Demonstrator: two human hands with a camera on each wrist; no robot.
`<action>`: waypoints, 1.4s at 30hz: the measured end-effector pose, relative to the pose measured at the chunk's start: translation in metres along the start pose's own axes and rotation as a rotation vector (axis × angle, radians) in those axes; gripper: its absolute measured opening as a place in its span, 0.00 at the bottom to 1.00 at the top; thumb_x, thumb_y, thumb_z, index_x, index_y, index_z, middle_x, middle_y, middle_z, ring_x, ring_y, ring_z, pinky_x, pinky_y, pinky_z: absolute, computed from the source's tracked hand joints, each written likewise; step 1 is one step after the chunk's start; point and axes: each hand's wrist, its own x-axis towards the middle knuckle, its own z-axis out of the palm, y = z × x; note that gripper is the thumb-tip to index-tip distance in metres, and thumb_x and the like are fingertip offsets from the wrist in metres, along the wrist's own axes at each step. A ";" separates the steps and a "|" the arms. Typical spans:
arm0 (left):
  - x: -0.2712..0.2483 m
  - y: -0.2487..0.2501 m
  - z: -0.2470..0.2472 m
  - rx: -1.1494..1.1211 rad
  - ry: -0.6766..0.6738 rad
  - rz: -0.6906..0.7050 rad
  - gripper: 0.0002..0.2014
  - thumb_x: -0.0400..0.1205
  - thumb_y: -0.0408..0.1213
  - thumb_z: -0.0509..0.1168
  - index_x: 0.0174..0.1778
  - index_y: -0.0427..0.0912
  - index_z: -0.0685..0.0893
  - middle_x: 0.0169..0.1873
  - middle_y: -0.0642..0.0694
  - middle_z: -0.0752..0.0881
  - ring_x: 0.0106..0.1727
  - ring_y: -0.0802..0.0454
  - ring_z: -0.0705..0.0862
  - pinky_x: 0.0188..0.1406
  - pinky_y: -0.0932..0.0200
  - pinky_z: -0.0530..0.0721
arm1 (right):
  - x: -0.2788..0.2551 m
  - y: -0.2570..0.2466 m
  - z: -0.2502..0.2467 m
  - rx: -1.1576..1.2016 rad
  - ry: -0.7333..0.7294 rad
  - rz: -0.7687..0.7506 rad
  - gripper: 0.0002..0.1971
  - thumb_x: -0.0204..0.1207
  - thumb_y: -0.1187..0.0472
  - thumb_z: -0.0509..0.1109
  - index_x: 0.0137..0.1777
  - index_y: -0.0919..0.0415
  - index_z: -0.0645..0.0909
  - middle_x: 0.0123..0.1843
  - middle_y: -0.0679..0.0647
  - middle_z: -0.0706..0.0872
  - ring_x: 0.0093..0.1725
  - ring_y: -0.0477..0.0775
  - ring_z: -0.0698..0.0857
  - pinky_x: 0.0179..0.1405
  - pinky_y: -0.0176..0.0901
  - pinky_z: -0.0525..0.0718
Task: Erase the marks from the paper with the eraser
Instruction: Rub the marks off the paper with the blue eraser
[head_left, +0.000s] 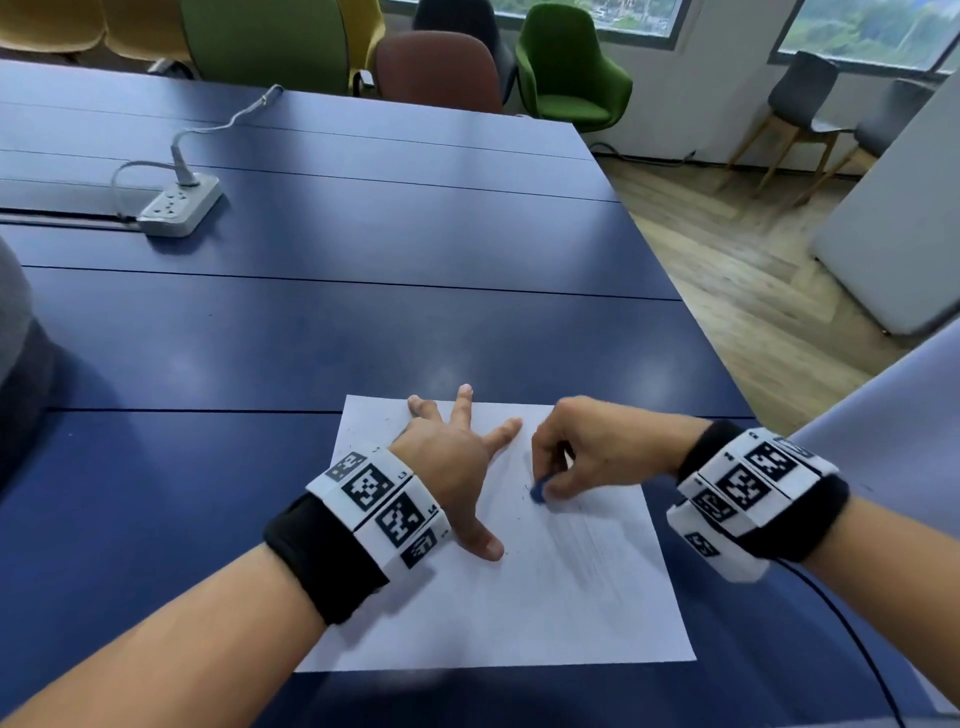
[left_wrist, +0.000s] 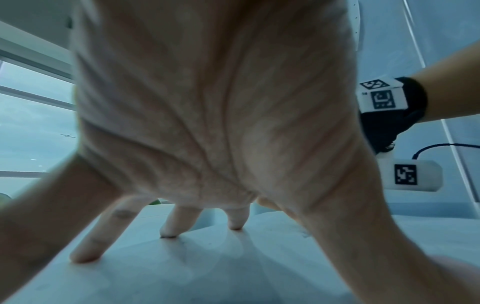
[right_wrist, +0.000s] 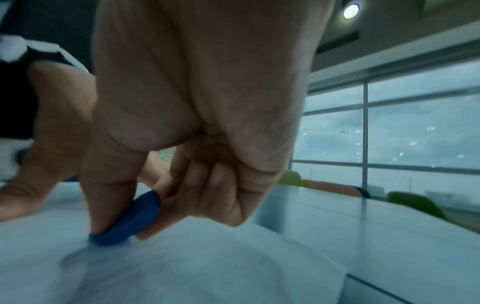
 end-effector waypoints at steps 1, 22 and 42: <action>0.000 0.000 0.000 -0.003 0.001 -0.001 0.65 0.64 0.70 0.74 0.83 0.63 0.32 0.84 0.34 0.35 0.80 0.18 0.50 0.73 0.37 0.67 | 0.000 0.002 -0.001 0.003 0.051 0.011 0.05 0.69 0.58 0.79 0.40 0.57 0.88 0.36 0.49 0.89 0.29 0.41 0.79 0.31 0.33 0.76; 0.003 -0.001 0.002 -0.008 -0.007 -0.010 0.66 0.62 0.72 0.74 0.84 0.63 0.33 0.84 0.35 0.35 0.79 0.16 0.51 0.72 0.36 0.69 | -0.019 -0.019 0.035 -0.011 -0.149 -0.136 0.03 0.68 0.60 0.79 0.39 0.55 0.87 0.38 0.47 0.88 0.33 0.45 0.82 0.35 0.34 0.79; 0.004 -0.001 0.001 -0.012 -0.020 -0.012 0.66 0.62 0.72 0.74 0.83 0.64 0.32 0.84 0.36 0.35 0.79 0.18 0.51 0.70 0.34 0.72 | -0.004 0.004 0.009 -0.020 -0.055 0.013 0.04 0.69 0.58 0.79 0.39 0.57 0.88 0.31 0.45 0.86 0.27 0.41 0.77 0.29 0.33 0.77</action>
